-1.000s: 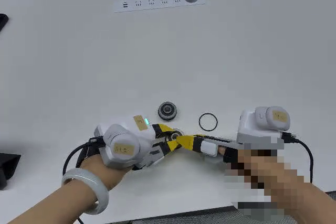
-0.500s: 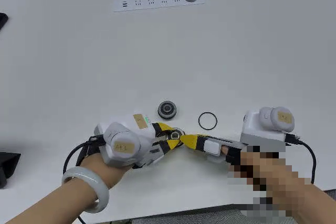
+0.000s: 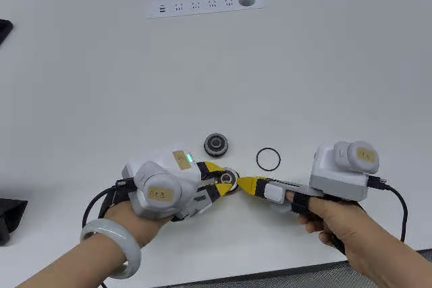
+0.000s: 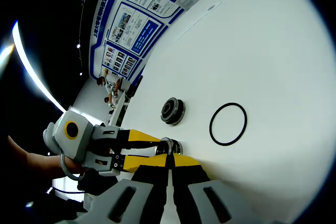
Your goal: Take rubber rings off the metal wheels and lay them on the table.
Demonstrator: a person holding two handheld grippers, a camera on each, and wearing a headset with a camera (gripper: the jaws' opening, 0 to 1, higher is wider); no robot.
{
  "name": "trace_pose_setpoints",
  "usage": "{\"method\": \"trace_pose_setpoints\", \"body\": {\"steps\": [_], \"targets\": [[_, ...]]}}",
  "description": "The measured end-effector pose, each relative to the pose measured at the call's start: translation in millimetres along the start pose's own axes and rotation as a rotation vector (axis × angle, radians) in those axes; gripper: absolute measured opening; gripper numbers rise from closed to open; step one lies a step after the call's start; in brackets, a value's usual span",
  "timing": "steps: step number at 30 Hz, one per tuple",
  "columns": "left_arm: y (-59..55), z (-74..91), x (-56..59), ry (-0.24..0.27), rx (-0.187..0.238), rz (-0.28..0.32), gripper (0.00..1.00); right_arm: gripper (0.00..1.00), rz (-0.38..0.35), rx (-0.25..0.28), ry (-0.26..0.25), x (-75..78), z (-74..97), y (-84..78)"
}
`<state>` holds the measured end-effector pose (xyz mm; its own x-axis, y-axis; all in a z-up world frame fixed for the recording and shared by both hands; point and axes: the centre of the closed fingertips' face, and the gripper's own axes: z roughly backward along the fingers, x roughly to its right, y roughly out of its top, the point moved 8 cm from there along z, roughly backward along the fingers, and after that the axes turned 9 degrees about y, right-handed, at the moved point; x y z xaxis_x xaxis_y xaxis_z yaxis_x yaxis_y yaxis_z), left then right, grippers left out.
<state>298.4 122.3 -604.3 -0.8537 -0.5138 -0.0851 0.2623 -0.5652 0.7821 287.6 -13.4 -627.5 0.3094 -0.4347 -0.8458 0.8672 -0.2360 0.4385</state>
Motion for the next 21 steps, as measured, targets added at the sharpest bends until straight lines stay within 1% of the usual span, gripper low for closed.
{"method": "trace_pose_setpoints", "body": {"steps": [2, 4, 7, 10, 21], "targets": [[0.0, 0.0, 0.1, 0.0, -0.001, -0.001, 0.13, 0.02, 0.014, 0.005, -0.002, -1.5, 0.5, 0.8], [0.1, 0.0, 0.2, -0.001, -0.001, -0.001, 0.13, 0.02, 0.035, 0.0, -0.009, -2.6, -0.3, 0.9], [0.2, -0.1, 0.4, -0.001, -0.003, -0.003, 0.13, 0.02, 0.04, 0.0, -0.012, -1.5, 0.2, 1.2], [0.3, 0.0, 0.4, -0.001, -0.005, -0.005, 0.13, 0.02, 0.054, 0.001, -0.009, -4.3, -0.4, 1.3], [0.4, 0.2, 0.2, 0.0, -0.011, -0.008, 0.13, 0.02, 0.06, 0.001, -0.003, -9.3, -1.9, 2.2]]}}
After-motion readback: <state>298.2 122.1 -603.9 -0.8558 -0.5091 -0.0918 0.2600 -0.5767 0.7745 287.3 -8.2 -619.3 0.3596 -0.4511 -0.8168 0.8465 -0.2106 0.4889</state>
